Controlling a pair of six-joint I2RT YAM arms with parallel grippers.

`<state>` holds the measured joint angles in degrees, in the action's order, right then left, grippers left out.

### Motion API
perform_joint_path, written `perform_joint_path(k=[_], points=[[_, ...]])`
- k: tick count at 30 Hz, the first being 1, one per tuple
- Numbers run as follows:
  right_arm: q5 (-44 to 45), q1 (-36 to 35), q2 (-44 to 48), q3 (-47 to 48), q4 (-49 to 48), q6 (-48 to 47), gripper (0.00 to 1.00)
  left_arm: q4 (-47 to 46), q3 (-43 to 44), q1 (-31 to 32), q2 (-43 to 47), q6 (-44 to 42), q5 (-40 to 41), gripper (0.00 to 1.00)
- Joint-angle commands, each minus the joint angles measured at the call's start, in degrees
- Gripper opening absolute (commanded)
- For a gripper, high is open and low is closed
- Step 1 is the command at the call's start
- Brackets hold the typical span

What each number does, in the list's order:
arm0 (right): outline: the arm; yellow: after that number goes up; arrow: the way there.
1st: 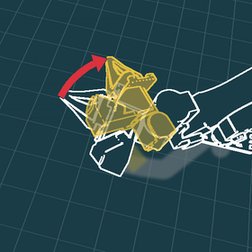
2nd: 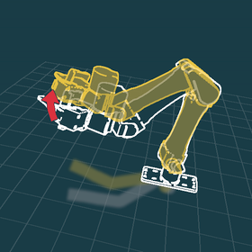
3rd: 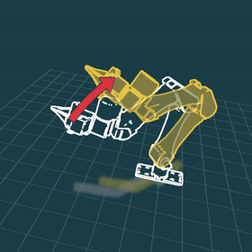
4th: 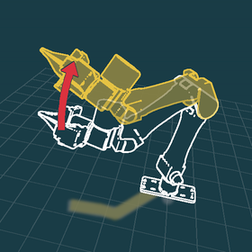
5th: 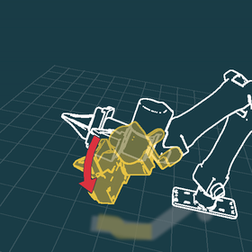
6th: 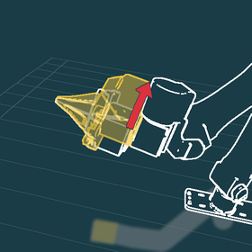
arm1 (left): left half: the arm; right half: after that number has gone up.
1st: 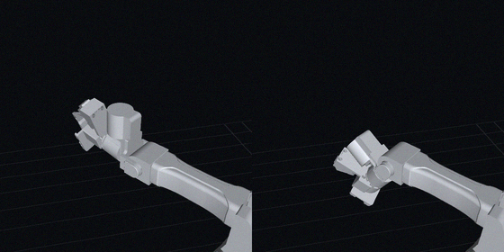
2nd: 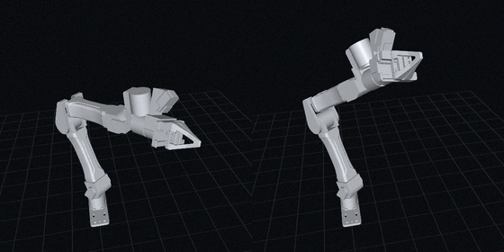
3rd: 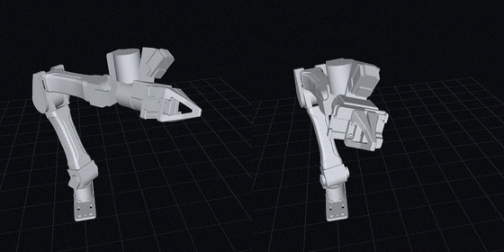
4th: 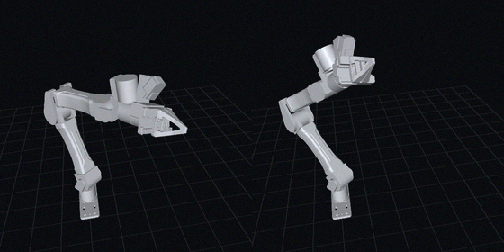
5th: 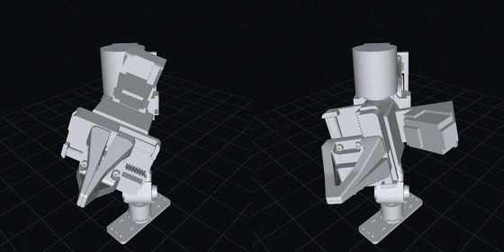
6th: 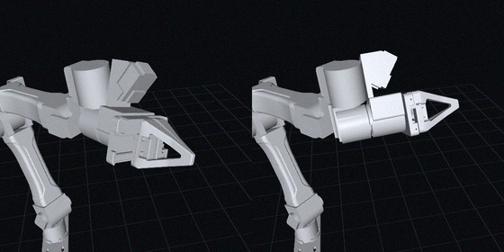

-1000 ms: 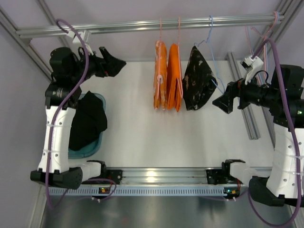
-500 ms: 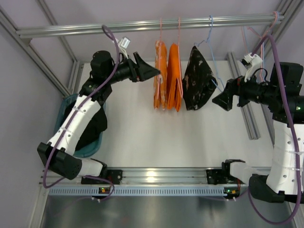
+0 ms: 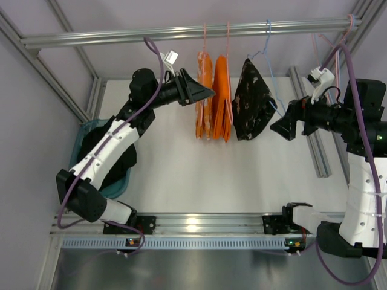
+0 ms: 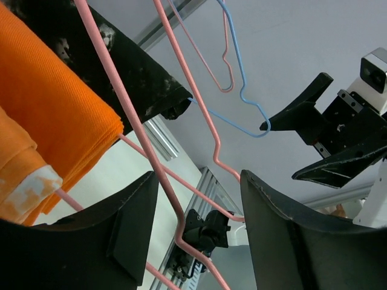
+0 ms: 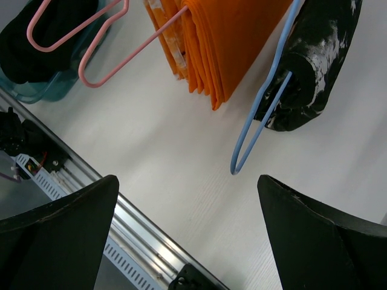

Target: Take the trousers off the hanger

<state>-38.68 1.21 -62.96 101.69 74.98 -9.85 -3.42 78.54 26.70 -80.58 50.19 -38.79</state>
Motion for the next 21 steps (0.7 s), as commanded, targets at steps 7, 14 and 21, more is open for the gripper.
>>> perform_joint_path(k=[7,14,21], points=[[-0.2,-0.8,0.0,1.4,-1.4,0.4,1.00,-13.7,2.1,1.2,-4.3,10.1,-1.1,0.42],[-1.7,-0.8,-1.5,4.3,-1.5,1.9,0.99,-15.7,4.8,1.2,-3.0,10.6,0.1,0.00],[-7.1,-0.8,-1.8,6.0,-4.5,4.4,0.99,-15.7,8.7,1.1,1.3,6.2,3.8,0.00]])
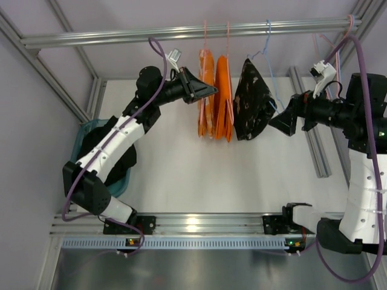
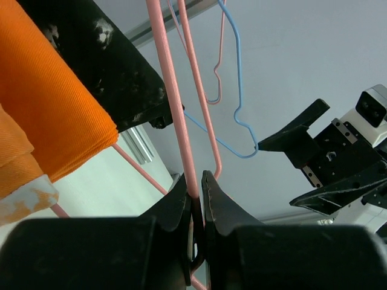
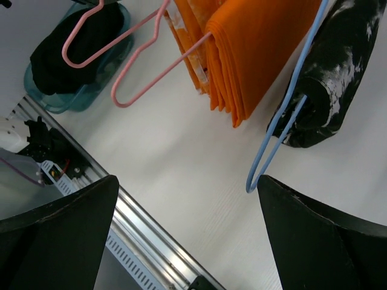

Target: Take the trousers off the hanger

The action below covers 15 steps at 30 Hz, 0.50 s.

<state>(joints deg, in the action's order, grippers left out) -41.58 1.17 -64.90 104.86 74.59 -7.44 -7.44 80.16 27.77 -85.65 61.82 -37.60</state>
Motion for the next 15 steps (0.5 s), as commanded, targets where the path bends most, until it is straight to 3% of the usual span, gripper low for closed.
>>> perform_joint_path(k=[1,6,12,15], points=[[-5.5,-0.7,0.0,3.0,-4.8,2.5,0.99,-11.6,7.2,0.0,7.8,-5.7,3.7,0.00],[-7.6,-2.8,-0.5,4.0,-12.4,7.1,0.99,-11.5,6.6,0.0,10.8,-6.9,5.6,0.00],[-3.0,-6.3,-3.7,6.1,-23.5,15.5,0.99,-8.6,2.5,0.1,17.5,-11.3,6.2,0.00],[0.0,-11.0,-8.6,11.9,-26.6,16.6,0.99,-6.4,1.0,0.0,19.5,-13.6,6.5,0.00]])
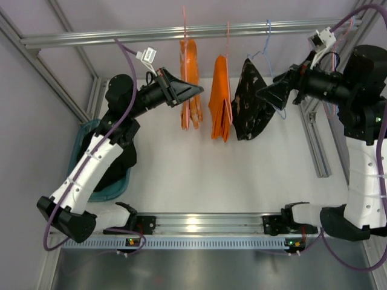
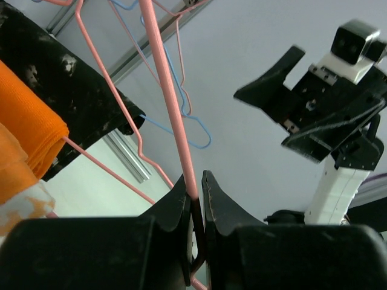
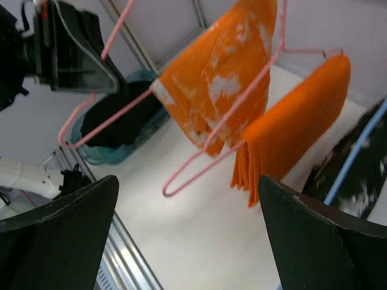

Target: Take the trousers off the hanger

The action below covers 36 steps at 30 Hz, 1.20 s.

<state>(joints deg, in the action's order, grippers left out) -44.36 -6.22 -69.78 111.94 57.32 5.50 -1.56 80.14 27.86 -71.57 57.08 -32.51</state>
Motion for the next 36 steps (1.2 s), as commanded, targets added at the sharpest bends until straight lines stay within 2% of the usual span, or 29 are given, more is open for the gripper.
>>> perform_joint_path(k=[1,10,16,20,27,32,35,36], points=[[4.2,-6.1,-5.0,7.8,-10.6,4.1,1.00,-11.5,0.5,0.0,6.4,-9.4,1.4,0.00],[12.5,-24.7,-15.9,12.9,-17.4,6.7,0.99,-6.3,-7.8,-0.2,13.1,-10.6,1.3,0.00],[16.3,-31.9,-24.7,20.5,-19.1,11.5,0.99,-5.6,-10.1,-1.0,15.4,-10.4,1.5,0.00],[21.6,-37.4,-28.0,21.3,-19.5,13.3,0.99,-5.6,-10.2,-1.3,15.9,-9.7,1.4,0.00],[30.0,-40.6,-31.7,21.9,-18.3,21.1,0.99,-5.6,-10.2,-1.4,16.8,-8.4,0.9,0.00],[28.2,-41.5,-34.1,23.3,-19.3,24.2,0.97,-5.6,-10.4,-1.5,17.1,-8.2,0.5,0.00],[25.6,-41.9,-35.0,23.4,-20.4,24.1,0.90,-5.6,-10.3,-1.5,17.0,-8.3,0.0,0.00],[25.2,-42.2,-35.1,23.5,-20.8,23.9,0.83,-5.6,-10.3,-1.6,17.0,-8.4,-0.2,0.00]])
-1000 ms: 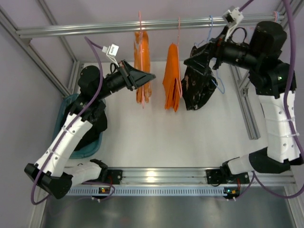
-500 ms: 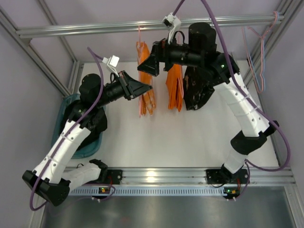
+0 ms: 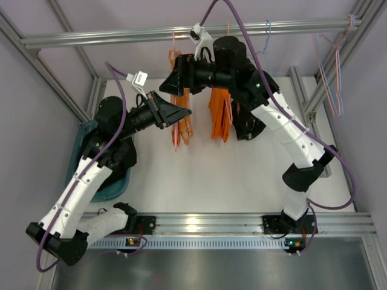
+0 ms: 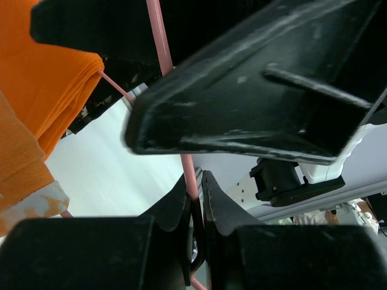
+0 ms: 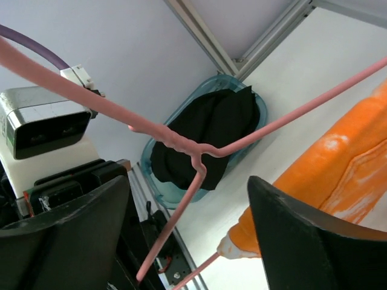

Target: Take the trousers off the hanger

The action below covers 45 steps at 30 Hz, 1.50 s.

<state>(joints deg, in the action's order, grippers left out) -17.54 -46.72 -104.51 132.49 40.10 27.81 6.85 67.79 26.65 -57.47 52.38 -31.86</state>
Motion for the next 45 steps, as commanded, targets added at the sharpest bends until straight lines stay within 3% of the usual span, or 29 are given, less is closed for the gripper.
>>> perform_joint_path(k=[1,4,5,7,8,9,12,13,16,17,20,25,32,41,45], points=[[-2.0,-1.8,-0.4,3.0,-3.7,1.5,0.78,-14.1,2.0,-0.3,2.9,-3.9,-1.0,0.00],[-3.3,-2.0,-0.7,2.8,-4.3,1.3,0.53,-14.1,1.6,-0.4,3.2,-4.8,-1.8,0.00],[-3.6,-2.1,-0.6,2.8,-4.4,1.3,0.37,-14.1,1.3,-0.3,3.4,-5.6,-1.8,0.00],[-4.6,-2.1,-0.2,2.5,-4.8,1.3,0.21,-13.0,1.1,-0.4,3.6,-6.5,-1.1,0.00],[-4.8,-2.1,-0.1,2.3,-4.8,1.5,0.07,-12.3,1.2,-0.5,3.6,-7.7,-0.8,0.00],[-5.0,-2.2,0.3,1.6,-4.9,1.4,0.00,-11.4,1.4,-0.6,3.5,-8.4,-0.1,0.06],[-5.3,-2.3,1.7,0.8,-4.2,1.6,0.00,-8.4,2.7,-0.8,3.6,-12.9,1.2,0.22],[-5.3,-2.4,2.5,0.4,-3.9,1.6,0.00,-7.7,3.0,-0.8,3.7,-14.3,1.3,0.43],[-5.0,-2.3,3.9,0.4,-3.1,2.2,0.00,-2.2,5.7,-0.9,4.2,-21.5,1.4,0.72],[-5.0,-2.2,4.2,0.4,-2.6,2.4,0.00,-1.0,7.3,-0.8,4.5,-27.4,1.3,0.82],[-5.8,-2.3,5.5,-0.1,-2.5,3.7,0.00,1.2,8.1,-0.8,7.6,-37.3,5.6,0.93],[-4.5,-2.2,7.2,0.3,-0.3,7.6,0.00,12.5,6.7,-0.9,12.7,-48.1,11.1,0.94],[-3.5,-2.2,8.1,2.1,-0.2,12.2,0.00,22.0,-6.9,-0.8,24.0,-62.7,11.1,0.93],[2.9,-2.3,8.8,4.4,-1.5,16.9,0.00,22.0,-10.2,-0.7,19.2,-64.2,8.3,0.91],[7.2,-2.3,12.7,-5.4,-11.3,19.9,0.00,21.7,-10.0,-0.7,15.8,-64.3,4.7,0.91]])
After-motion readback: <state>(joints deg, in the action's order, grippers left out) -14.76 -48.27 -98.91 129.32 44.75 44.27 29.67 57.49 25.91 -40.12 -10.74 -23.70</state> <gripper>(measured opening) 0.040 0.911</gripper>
